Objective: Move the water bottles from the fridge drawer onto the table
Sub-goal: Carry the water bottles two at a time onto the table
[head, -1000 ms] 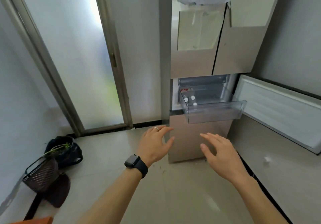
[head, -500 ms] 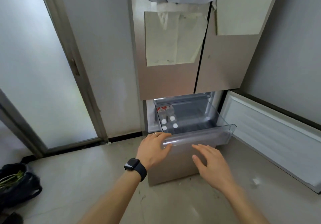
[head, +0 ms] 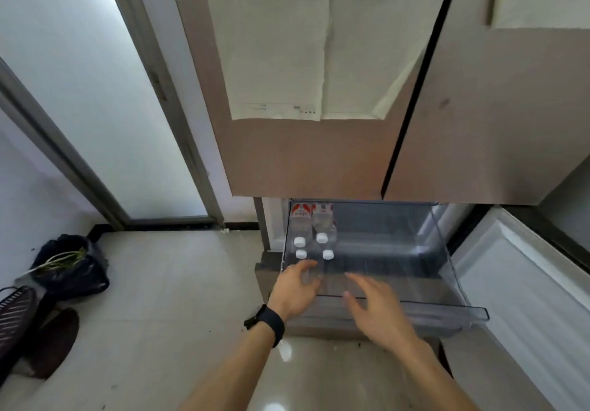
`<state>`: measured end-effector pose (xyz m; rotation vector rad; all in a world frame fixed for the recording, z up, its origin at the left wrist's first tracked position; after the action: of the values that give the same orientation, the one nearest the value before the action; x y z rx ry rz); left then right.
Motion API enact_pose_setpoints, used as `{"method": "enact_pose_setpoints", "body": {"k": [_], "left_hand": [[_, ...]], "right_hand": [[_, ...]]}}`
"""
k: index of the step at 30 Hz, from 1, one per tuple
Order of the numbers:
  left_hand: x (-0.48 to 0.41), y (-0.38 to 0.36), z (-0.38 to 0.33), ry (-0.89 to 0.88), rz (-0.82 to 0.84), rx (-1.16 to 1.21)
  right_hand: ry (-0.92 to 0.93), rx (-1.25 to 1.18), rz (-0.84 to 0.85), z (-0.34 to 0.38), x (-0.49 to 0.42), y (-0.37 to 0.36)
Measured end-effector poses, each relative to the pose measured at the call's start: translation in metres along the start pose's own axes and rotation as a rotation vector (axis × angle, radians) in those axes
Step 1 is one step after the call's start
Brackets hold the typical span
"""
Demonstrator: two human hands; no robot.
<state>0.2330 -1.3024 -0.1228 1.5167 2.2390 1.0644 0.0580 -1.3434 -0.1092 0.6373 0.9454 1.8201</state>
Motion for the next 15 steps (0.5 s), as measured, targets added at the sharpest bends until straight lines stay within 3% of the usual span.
{"method": "enact_pose_setpoints", "body": {"k": [8, 15], "left_hand": [[-0.057, -0.041, 0.021, 0.341, -0.019, 0.239], [-0.096, -0.052, 0.055, 0.645, -0.093, 0.607]], "right_hand": [[-0.002, -0.023, 0.161, -0.022, -0.084, -0.042], [-0.378, -0.432, 0.179, -0.031, -0.142, -0.082]]}}
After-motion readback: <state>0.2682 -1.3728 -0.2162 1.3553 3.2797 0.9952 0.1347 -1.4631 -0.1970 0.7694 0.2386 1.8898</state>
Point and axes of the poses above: each hand's wrist, its own x-axis away from the middle knuckle, its own y-axis out of the back of the hand, z = x × y, the point moved 10 cm from there along -x, towards the middle knuckle, and after that the axes turned 11 degrees about -z, right-handed, at the moved point
